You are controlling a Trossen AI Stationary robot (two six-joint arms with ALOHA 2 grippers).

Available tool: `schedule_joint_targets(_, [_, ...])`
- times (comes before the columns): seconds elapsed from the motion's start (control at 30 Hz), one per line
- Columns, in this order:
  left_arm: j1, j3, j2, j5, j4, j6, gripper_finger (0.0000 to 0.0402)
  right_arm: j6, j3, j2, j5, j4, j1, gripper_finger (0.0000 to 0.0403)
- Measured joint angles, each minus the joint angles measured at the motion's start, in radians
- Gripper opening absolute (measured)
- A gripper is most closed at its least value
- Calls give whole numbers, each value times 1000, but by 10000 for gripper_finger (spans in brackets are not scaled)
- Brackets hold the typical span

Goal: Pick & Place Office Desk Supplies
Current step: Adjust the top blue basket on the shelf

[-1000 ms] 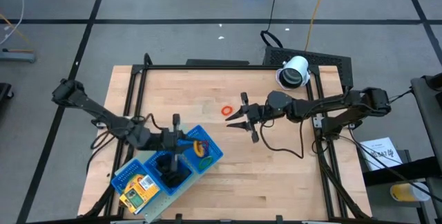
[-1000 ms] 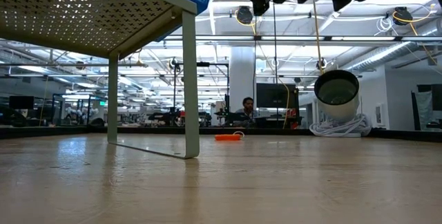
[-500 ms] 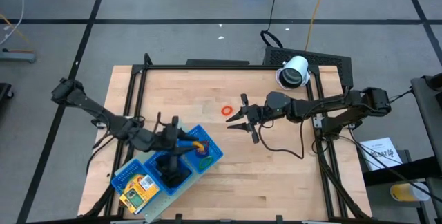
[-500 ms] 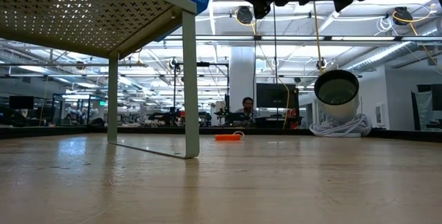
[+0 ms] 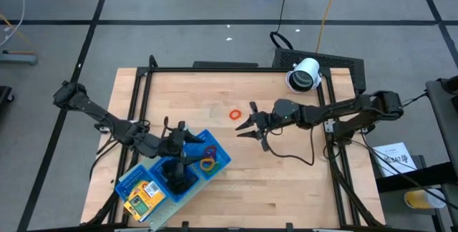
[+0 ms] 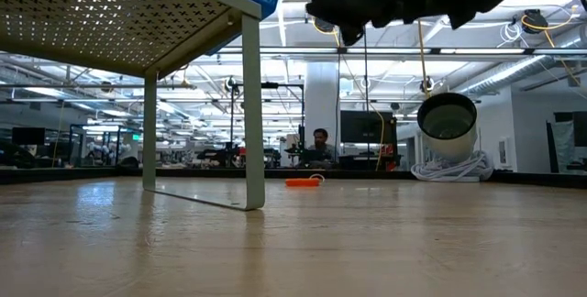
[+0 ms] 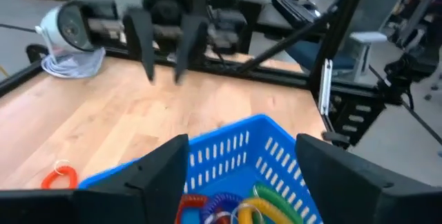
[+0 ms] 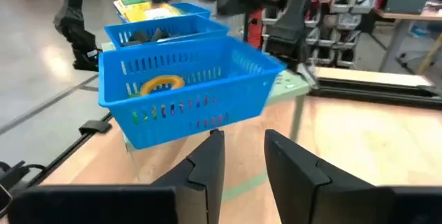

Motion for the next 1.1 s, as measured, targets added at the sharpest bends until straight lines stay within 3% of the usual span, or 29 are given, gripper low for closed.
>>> schedule_joint_targets(0.27, [3,0,-51,-16,113,61,277,36,8,194,-5,241,52,95])
schedule_joint_targets(0.43, [5,0,-63,-19,146,87,275,91,14,249,-23,381,55,89])
schedule_joint_targets(0.77, [22,0,-61,-28,149,94,278,133,119,375,-85,362,70,86])
schedule_joint_targets(1.1, [25,0,-60,-30,148,131,278,105,136,382,-88,362,75,82])
